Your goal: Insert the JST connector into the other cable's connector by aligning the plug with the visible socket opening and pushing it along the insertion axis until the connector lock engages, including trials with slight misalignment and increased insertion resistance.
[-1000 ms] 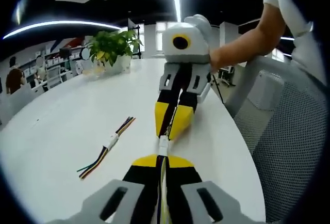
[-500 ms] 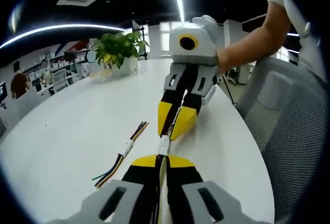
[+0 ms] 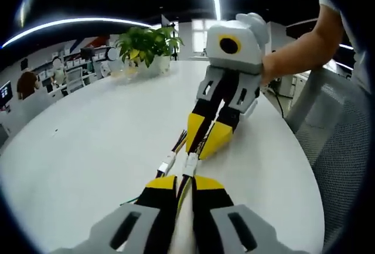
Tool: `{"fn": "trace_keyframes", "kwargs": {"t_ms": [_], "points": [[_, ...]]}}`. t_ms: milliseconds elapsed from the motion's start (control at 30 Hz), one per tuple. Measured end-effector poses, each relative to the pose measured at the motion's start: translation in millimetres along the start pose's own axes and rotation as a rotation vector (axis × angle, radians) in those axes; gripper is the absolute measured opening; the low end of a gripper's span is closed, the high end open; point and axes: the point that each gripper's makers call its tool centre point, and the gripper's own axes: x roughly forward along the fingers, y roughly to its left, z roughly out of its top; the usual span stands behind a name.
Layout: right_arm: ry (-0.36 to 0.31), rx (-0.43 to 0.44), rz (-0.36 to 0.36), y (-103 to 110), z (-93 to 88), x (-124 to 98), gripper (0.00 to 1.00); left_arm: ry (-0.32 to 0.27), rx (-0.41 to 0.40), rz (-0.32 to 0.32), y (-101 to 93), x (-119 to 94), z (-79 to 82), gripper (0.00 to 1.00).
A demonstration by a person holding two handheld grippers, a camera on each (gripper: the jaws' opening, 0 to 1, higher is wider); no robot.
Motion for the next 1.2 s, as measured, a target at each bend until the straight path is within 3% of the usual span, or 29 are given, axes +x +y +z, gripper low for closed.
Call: {"fn": "trace_keyframes", "kwargs": {"t_ms": [233,967,1100,1200], "points": [[0.037,-0.005,0.001,-2,-9.8,4,0.04,0.01,-0.009,-0.009,-2.1,2,-3.7,0.04],[0.027,0.062,-0.007,-2,-15.7,1,0.08,0.034,-0.029,0.021,-0.4,-1,-5.7,0.09],[-0.004,0.084,-0.01,-3,-6.1,-5,0.08,0.018,-0.048,0.024,-0.4,-4,-1.9,0.11],[-0.04,0.086,-0.016,-5,6.9,-12,0.11,-0.028,-0.119,0.031,3.7,-9,7.1,0.16]]}}
